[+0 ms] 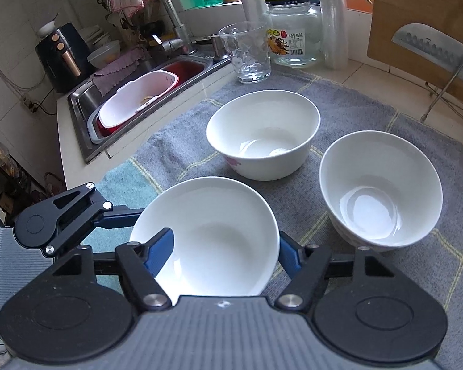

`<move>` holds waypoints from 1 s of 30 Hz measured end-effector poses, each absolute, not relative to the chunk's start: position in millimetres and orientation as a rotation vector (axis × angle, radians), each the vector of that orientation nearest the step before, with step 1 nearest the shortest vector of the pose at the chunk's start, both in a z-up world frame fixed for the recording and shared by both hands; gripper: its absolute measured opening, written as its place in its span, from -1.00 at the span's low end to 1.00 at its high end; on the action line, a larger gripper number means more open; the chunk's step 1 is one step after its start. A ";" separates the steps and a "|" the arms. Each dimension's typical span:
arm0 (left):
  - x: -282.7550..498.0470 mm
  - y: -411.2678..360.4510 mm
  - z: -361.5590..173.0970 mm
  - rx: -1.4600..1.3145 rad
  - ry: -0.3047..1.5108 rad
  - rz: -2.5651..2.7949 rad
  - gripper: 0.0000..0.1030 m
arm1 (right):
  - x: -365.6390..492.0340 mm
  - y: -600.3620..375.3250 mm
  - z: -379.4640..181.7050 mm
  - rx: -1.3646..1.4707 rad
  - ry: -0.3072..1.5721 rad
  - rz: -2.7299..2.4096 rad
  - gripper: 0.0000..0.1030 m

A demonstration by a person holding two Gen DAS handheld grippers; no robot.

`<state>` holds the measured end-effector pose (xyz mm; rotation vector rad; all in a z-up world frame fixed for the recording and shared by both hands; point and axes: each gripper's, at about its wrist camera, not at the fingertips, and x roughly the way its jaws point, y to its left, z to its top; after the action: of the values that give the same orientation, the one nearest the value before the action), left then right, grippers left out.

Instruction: Organize plates and bowls

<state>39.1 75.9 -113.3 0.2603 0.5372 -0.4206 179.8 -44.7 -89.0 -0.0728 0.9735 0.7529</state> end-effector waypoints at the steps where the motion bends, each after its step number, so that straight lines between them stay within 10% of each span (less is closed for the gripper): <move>1: 39.2 75.7 -112.7 0.263 0.540 -0.423 0.68 | 179.5 -44.9 -88.4 -0.073 0.975 0.753 0.48; 30: 44.5 5.1 -99.1 0.308 0.552 -0.651 0.68 | 141.9 -139.4 -67.4 0.011 0.964 0.570 0.49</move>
<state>44.5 5.1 -99.1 0.3082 0.5517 -0.6507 141.9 -139.4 -67.4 0.0111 0.9643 0.5700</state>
